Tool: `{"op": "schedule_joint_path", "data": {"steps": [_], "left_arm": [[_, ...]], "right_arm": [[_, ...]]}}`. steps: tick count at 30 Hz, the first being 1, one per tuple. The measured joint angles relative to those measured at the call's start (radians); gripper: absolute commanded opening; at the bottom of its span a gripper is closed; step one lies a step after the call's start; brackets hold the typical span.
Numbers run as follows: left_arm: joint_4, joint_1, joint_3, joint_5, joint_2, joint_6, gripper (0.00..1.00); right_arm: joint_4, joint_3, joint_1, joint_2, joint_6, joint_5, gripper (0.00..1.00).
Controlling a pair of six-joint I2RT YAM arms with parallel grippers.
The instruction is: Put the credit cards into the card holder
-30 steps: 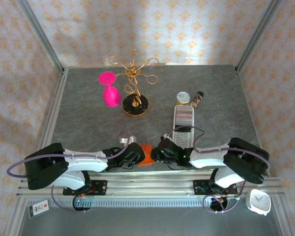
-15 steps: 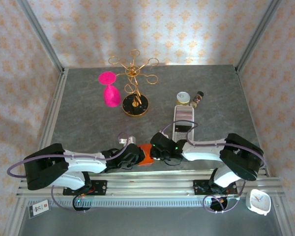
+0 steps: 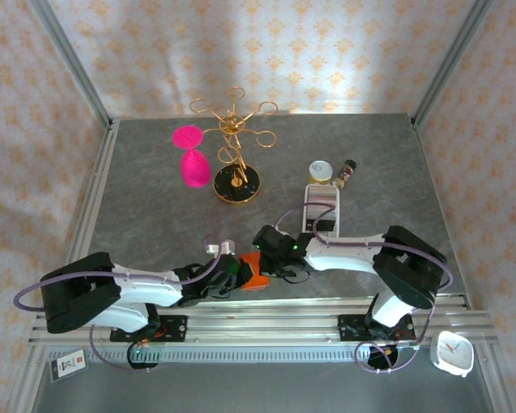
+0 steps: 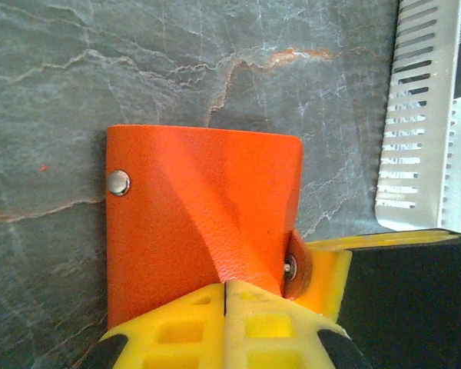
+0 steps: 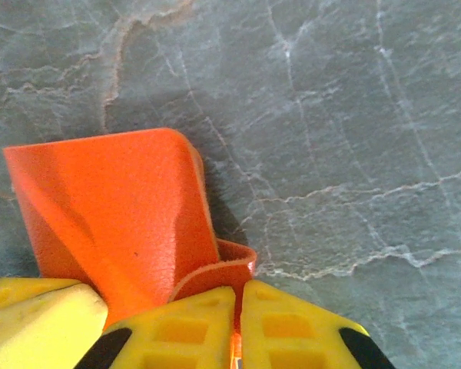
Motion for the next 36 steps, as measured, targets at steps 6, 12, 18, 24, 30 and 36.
{"op": "schedule_joint_path", "data": {"steps": [6, 12, 18, 24, 30, 36], "left_arm": [[0.046, 0.0, -0.024, 0.0, -0.005, 0.001, 0.0], [0.05, 0.0, -0.026, 0.0, -0.01, 0.008, 0.0], [0.08, 0.0, -0.044, 0.0, -0.015, 0.011, 0.0], [0.095, 0.0, -0.067, 0.0, -0.035, 0.01, 0.0], [0.095, 0.0, -0.073, -0.001, -0.043, 0.01, 0.0], [0.096, 0.0, -0.072, 0.0, -0.041, 0.009, 0.0]], "right_arm": [[-0.126, 0.1, -0.001, 0.06, -0.002, 0.003, 0.09], [-0.201, 0.165, 0.0, 0.103, 0.018, 0.007, 0.11], [-0.307, 0.26, 0.014, 0.173, 0.053, 0.032, 0.16], [-0.277, 0.249, 0.027, 0.153, 0.087, 0.064, 0.2], [-0.14, 0.151, 0.041, 0.067, 0.087, 0.126, 0.22], [-0.04, 0.06, 0.043, -0.026, 0.088, 0.158, 0.28]]}}
